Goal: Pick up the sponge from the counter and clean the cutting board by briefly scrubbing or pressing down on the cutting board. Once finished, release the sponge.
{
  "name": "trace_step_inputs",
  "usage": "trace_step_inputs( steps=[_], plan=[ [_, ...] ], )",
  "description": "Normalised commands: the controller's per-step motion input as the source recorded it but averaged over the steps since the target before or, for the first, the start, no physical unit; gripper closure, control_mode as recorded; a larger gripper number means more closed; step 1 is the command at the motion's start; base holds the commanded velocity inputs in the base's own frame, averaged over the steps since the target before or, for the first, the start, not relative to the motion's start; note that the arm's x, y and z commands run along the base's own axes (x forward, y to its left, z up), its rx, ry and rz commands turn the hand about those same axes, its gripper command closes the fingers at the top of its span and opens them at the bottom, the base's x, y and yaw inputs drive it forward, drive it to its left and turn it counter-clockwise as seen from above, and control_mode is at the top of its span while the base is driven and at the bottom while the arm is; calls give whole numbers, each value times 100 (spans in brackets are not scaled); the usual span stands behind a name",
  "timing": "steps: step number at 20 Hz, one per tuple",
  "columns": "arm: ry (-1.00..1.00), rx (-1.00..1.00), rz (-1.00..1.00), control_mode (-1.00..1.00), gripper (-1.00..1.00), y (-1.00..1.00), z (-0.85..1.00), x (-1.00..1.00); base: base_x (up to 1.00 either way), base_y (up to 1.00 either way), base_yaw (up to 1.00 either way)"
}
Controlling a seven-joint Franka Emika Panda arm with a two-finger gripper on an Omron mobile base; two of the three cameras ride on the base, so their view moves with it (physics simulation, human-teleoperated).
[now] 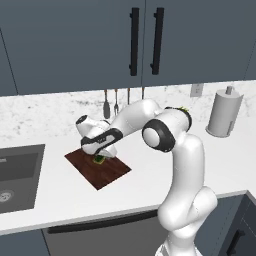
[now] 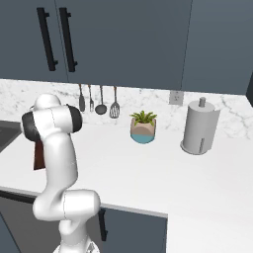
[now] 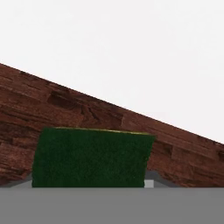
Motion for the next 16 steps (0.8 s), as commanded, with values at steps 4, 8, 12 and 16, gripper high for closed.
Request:
trace_step_inputs(
  steps=[4, 8, 12, 16],
  plan=[
    [-10, -6, 23, -100, 100, -4, -11, -57, 0, 0, 0],
    [-39, 0, 10, -100, 100, -5, -4, -36, 0, 0, 0],
    [-23, 6, 5, -100, 100, -11, -1, -43, 0, 0, 0],
    [1, 6, 4, -100, 100, -18, -9, -32, 0, 0, 0]
  ],
)
